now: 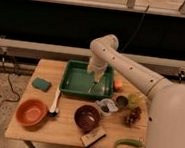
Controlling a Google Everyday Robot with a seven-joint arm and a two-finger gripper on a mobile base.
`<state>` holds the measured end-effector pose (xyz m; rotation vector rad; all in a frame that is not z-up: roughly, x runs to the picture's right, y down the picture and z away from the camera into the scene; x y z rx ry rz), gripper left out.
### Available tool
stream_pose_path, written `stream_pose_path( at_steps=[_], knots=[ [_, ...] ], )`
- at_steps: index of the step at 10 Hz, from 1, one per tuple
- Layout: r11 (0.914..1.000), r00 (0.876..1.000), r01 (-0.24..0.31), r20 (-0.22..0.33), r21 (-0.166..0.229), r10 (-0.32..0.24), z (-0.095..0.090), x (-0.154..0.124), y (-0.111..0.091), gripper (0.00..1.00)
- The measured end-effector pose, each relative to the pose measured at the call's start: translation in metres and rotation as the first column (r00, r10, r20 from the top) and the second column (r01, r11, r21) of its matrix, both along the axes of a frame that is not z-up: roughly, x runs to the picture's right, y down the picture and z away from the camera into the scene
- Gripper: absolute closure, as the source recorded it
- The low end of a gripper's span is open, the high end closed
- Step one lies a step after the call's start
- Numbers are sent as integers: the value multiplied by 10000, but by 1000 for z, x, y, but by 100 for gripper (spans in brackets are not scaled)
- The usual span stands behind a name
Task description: Place towel in red bowl
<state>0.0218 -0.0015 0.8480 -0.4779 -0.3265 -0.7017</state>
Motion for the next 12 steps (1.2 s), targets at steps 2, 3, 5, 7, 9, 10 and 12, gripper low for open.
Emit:
stream_pose_path(
  at_steps=[2, 3, 5, 7, 9, 10, 12],
  knots=[
    [10000, 10000, 0, 0, 0, 0, 0, 0, 0, 48],
    [10000, 10000, 0, 0, 1, 0, 0, 0, 0, 48],
    [10000, 10000, 0, 0, 1, 0, 0, 0, 0, 48],
    [10000, 10000, 0, 0, 0, 0, 0, 0, 0, 48],
    [10000, 10000, 47, -8, 17, -47, -1, 0, 0, 48],
    [9999, 9999, 146, 12, 54, -146, -5, 2, 0, 48],
    [9992, 9995, 327, 21, 211, -327, -35, 9, 4, 48]
  ],
)
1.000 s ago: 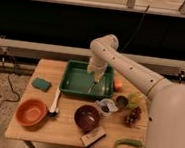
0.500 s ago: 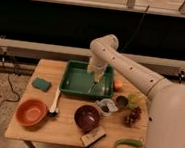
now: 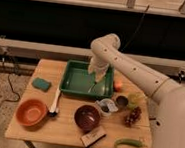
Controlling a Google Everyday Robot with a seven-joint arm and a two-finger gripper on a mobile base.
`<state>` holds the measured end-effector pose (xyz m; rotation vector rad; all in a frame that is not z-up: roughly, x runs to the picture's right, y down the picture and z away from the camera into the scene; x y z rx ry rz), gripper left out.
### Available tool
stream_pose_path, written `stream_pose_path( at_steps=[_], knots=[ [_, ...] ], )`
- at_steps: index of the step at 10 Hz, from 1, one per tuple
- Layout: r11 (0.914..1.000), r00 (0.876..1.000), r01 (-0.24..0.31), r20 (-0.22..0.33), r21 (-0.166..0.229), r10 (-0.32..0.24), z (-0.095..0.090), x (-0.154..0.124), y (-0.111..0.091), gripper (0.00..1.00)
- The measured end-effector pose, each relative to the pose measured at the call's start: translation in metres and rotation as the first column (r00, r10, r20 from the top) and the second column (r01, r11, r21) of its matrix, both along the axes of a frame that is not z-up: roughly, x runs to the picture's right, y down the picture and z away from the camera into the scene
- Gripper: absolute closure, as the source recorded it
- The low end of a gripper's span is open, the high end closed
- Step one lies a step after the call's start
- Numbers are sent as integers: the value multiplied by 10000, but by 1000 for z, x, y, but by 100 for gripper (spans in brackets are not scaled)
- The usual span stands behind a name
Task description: Place towel in red bowl
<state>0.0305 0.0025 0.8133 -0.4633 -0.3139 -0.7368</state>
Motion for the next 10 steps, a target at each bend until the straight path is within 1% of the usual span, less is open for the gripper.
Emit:
stream_pose_path(
  at_steps=[1, 2, 3, 4, 5, 7, 9, 10],
  knots=[
    [9999, 10000, 61, -1, 82, -61, -17, 3, 6, 48],
    [9997, 9999, 156, 1, 202, -156, -41, 7, 16, 48],
    [9993, 9998, 221, -24, 286, -220, -57, 12, 24, 48],
    [9992, 9997, 246, -33, 324, -245, -68, 15, 32, 48],
    [9993, 9998, 154, -95, 351, -150, -81, 21, 45, 48],
    [9992, 9994, -54, -334, 400, 68, -95, 36, 57, 48],
    [9991, 9980, -269, -566, 325, 287, -108, 43, 73, 48],
    [9988, 9968, -356, -706, 329, 379, -112, 50, 78, 48]
  ],
)
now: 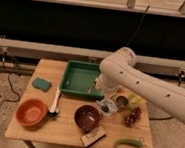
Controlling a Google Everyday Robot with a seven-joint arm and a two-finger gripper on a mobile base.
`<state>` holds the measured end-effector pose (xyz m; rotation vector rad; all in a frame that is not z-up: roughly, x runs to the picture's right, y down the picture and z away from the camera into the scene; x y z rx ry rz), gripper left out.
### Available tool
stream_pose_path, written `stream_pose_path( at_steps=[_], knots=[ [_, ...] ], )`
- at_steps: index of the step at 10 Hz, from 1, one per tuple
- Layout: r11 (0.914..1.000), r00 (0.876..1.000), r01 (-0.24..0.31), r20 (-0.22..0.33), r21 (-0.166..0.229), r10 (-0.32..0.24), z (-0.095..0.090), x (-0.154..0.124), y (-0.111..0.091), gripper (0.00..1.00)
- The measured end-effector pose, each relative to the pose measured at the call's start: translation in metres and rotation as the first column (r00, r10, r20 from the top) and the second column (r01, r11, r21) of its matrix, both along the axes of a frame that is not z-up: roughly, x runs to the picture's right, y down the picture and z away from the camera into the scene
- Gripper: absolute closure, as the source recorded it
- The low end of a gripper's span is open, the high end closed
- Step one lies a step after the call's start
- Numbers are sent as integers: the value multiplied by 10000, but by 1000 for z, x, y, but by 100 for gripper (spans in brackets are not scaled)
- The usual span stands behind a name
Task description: Place towel in red bowl
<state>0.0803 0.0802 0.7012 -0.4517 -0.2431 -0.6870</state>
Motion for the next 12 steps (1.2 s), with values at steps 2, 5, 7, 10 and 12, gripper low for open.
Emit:
stream_pose_path(
  at_steps=[2, 5, 7, 10, 12],
  knots=[
    [10000, 9999, -40, -105, 7, 40, -7, 2, 4, 48],
    [9997, 9990, -121, -439, -228, 111, -15, 15, 16, 48],
    [9984, 9977, -239, -651, -516, 205, -13, 26, 26, 48],
    [9948, 9961, -368, -828, -953, 290, -2, 32, 39, 48],
    [9917, 9962, -374, -830, -1229, 273, 9, 31, 45, 48]
  ],
)
